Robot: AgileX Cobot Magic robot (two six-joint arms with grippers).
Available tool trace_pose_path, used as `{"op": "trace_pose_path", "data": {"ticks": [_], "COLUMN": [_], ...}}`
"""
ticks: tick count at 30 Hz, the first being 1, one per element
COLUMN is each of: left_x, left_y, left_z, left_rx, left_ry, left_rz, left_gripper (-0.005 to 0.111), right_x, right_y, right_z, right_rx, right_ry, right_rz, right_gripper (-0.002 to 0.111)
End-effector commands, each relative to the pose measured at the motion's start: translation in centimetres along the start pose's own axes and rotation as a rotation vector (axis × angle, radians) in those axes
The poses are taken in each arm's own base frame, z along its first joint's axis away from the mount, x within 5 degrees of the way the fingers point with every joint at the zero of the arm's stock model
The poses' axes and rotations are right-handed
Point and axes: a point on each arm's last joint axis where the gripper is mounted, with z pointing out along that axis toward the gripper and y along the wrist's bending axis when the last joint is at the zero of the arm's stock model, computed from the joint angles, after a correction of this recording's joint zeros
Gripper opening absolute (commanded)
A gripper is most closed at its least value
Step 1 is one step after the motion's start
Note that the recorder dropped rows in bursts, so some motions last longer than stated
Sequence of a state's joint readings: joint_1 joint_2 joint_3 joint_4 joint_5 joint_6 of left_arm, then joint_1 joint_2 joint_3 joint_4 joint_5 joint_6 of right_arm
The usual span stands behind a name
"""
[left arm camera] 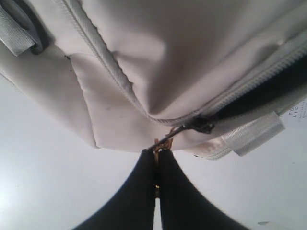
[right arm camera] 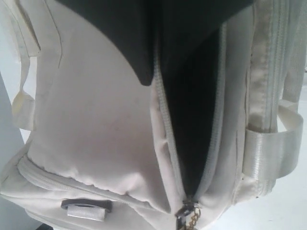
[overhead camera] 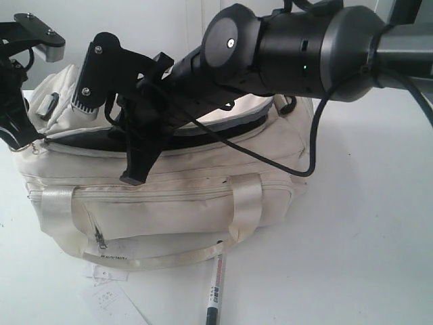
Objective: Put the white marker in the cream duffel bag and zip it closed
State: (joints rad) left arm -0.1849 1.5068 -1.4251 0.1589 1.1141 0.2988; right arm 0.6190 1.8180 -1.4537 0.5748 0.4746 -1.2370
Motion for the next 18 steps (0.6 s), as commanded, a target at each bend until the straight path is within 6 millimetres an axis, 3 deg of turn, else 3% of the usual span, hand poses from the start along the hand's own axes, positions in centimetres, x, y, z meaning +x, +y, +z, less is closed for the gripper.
{"op": "trace_pose_path", "data": {"ticks": [1, 11, 18], "left_x": [0.8, 1.0, 1.7], "left_y": [0.3, 0.5, 1.9], "left_z": [-0.2, -0.2, -0.1], "left_rx": [-0.032, -0.058, -0.064], "left_ry": [0.052, 0.073, 0.068], "left_rz": [0.001, 0.006, -0.052], "left_gripper": [0.0, 0.0, 0.0], "right_x": [0.1, 0.5, 0.5], "right_y": [-0.9, -1.6, -1.6], "right_z": [-1.2, -1.4, -1.4], "right_rx": [0.03, 0.054, 0.056], "right_ry": [0.004, 0.006, 0.005], "right_rz": [-0.006, 0.042, 0.043], "right_gripper": [0.0, 0.0, 0.0]}}
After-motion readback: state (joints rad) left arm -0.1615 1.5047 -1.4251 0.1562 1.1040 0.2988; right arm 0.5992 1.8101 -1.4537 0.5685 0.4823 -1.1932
